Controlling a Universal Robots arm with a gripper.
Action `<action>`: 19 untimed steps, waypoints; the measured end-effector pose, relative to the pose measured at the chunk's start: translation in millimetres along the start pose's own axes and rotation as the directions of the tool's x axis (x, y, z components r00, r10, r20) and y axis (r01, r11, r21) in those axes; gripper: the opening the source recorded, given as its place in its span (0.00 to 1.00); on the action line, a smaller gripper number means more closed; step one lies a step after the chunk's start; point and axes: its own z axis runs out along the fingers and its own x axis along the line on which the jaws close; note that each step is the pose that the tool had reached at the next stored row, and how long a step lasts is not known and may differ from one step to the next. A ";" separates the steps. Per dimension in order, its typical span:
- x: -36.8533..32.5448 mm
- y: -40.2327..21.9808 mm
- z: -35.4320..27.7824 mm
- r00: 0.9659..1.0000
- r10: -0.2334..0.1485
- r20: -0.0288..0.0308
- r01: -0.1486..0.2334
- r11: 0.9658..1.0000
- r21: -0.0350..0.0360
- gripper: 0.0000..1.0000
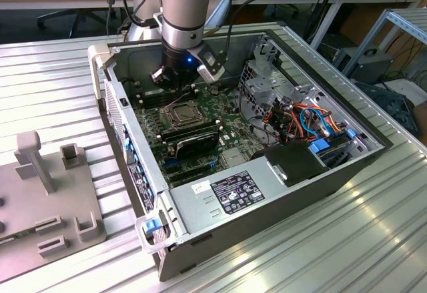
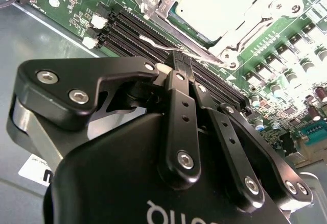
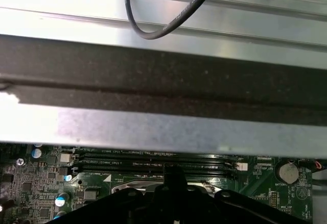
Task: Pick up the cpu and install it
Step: 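Install the first cpu locking lever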
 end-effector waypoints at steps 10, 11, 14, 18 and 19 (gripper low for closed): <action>-2.8 -0.3 1.5 1.000 0.000 0.000 0.000 1.000 0.000 0.11; -3.6 -0.4 1.7 1.000 0.000 0.000 0.000 1.000 0.000 0.11; -4.3 -0.5 1.8 1.000 0.000 0.000 0.000 1.000 0.000 0.11; -5.1 -0.8 3.5 1.000 0.000 0.000 0.000 1.000 0.000 0.11; -5.3 -0.8 4.0 1.000 0.000 0.000 0.000 1.000 0.000 0.11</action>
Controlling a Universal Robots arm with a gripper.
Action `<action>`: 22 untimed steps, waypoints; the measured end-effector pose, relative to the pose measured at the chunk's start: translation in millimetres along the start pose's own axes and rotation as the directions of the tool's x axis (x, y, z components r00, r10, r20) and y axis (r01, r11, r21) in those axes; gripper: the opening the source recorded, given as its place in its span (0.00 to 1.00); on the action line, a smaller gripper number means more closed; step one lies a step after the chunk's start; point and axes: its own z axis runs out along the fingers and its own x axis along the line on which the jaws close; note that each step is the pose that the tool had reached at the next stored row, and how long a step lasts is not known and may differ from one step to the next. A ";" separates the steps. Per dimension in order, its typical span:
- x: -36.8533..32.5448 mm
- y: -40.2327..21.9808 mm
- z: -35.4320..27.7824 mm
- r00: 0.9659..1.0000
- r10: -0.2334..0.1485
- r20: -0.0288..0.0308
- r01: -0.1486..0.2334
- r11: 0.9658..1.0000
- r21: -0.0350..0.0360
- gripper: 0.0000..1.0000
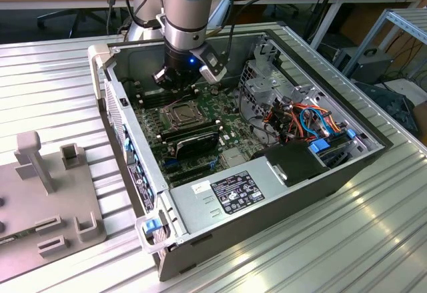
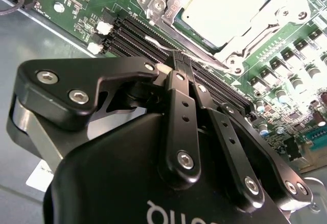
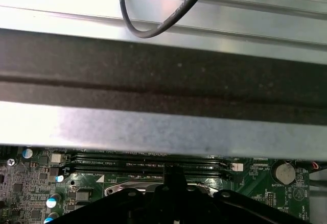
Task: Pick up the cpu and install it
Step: 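Install the first cpu locking lever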
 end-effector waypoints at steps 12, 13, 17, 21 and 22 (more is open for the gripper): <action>-1.6 -0.8 4.5 1.000 0.000 0.000 0.000 1.000 0.000 0.11; -1.6 -0.8 4.6 1.000 0.000 0.000 0.000 1.000 0.000 0.11; -2.9 -0.9 5.4 1.000 0.000 0.000 0.000 1.000 0.000 0.11; -5.1 -1.3 6.7 1.000 0.000 0.000 0.000 1.000 0.000 0.11; -5.6 -1.3 7.0 1.000 0.000 0.000 0.000 1.000 0.000 0.11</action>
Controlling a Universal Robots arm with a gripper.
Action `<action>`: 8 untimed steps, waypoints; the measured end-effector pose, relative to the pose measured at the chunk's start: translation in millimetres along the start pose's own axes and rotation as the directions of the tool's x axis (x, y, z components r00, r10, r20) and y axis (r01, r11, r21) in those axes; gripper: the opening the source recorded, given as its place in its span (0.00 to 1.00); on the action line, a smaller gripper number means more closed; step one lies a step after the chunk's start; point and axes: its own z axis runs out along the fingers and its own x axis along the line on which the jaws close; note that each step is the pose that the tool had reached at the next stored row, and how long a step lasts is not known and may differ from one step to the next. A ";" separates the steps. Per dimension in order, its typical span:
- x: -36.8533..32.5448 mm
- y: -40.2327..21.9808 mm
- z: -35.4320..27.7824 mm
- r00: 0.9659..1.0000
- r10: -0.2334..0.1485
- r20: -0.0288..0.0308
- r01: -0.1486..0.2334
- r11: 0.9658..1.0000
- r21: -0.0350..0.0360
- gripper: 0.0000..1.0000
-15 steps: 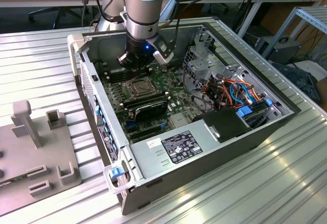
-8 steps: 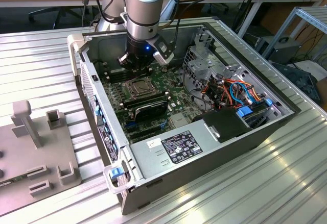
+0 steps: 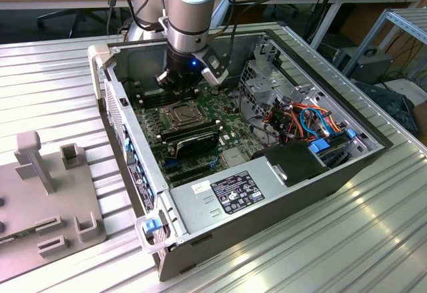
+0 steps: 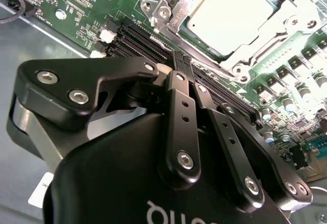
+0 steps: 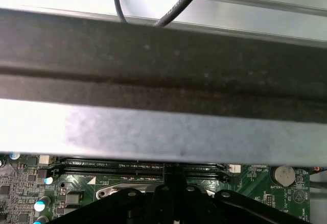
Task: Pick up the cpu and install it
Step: 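Install the first cpu locking lever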
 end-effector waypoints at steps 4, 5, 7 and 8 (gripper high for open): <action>-0.7 -0.1 0.5 1.000 0.000 0.000 0.000 1.000 0.000 0.11; -0.8 -0.1 0.6 1.000 0.000 0.000 0.000 1.000 0.000 0.11; -0.9 -0.2 0.9 1.000 0.000 0.000 0.000 1.000 0.000 0.11; -0.9 -0.2 0.9 1.000 0.000 0.000 0.000 1.000 0.000 0.11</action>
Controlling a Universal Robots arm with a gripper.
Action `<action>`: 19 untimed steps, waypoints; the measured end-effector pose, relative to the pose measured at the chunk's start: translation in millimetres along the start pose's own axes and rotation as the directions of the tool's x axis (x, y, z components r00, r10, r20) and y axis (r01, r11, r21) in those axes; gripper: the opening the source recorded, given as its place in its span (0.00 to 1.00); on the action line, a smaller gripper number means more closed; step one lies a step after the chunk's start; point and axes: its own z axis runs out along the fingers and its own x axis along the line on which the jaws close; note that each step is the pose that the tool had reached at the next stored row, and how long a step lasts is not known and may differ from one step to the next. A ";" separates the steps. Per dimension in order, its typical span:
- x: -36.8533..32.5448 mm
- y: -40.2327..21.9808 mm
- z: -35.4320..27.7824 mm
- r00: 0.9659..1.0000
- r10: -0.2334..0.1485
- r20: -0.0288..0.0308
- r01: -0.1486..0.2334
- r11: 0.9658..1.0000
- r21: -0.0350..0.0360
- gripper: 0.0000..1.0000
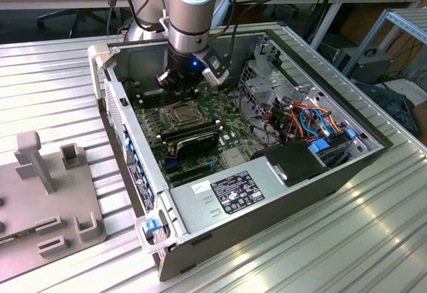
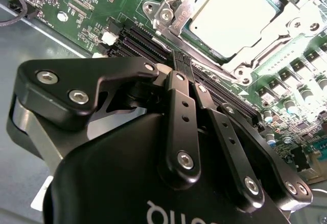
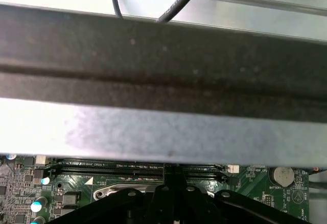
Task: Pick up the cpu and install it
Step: 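Install the first cpu locking lever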
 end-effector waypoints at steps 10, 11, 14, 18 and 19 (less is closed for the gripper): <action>0.1 0.1 2.6 1.000 0.000 0.000 0.000 1.000 0.000 0.11; 0.1 0.0 2.8 1.000 0.000 0.000 0.000 1.000 0.000 0.11; 0.1 0.0 3.3 1.000 0.000 0.000 0.000 1.000 0.000 0.11; 0.1 0.0 3.7 1.000 0.000 0.000 0.000 1.000 0.000 0.11; 0.1 0.0 3.9 1.000 0.000 0.000 0.000 1.000 0.000 0.11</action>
